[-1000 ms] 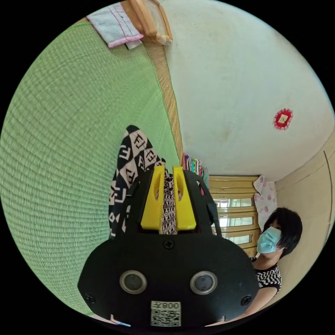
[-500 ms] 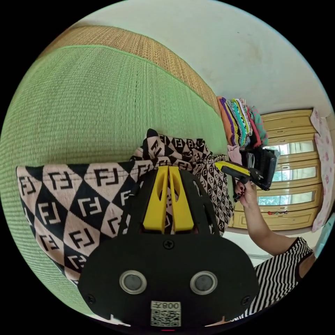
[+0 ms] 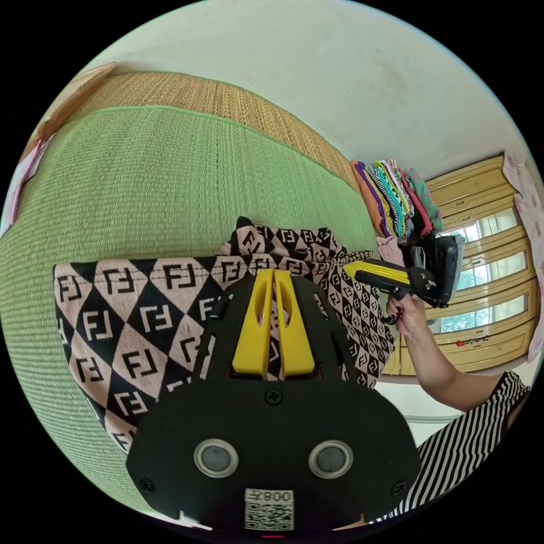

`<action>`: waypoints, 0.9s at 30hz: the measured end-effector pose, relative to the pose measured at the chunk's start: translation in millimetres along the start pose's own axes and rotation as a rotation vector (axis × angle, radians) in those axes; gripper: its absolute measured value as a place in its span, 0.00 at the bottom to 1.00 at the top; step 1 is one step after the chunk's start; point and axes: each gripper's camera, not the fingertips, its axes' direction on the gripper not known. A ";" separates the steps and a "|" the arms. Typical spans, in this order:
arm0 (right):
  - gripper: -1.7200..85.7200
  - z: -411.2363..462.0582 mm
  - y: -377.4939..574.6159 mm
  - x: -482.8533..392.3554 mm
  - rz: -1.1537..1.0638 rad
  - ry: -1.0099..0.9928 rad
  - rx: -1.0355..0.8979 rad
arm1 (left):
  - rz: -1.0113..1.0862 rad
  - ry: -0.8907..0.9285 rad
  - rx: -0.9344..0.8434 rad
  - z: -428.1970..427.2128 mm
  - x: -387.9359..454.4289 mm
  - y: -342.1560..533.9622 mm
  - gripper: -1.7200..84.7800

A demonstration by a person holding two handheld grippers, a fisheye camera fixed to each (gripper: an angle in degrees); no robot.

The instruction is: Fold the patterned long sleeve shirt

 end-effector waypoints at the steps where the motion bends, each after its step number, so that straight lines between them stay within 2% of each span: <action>1: 0.02 16.4 -1.6 -1.1 0.002 0.060 -0.041 | -0.007 -0.014 -0.009 3.4 -1.8 1.7 0.02; 8: 0.02 12.7 12.0 3.3 0.059 0.027 0.020 | -0.012 -0.067 -0.001 11.0 -10.7 19.6 0.02; 11: 0.02 7.7 11.5 4.8 0.104 -0.006 0.026 | -0.056 0.018 0.007 18.8 -22.4 25.9 0.02; 17: 0.02 -39.4 12.6 -22.5 0.047 0.024 0.133 | -0.046 -0.044 0.095 2.7 -8.6 53.8 0.02; 22: 0.02 -13.1 -3.4 -4.0 0.102 0.026 0.018 | -0.144 -0.151 0.090 -0.4 -30.9 79.7 0.02; 24: 0.02 -27.4 -0.3 5.3 0.138 -0.026 0.040 | -0.182 -0.088 0.089 0.6 -41.7 88.4 0.02; 27: 0.02 -72.5 19.1 3.3 0.127 -0.013 0.105 | -0.173 -0.121 0.123 -15.1 -35.1 108.0 0.02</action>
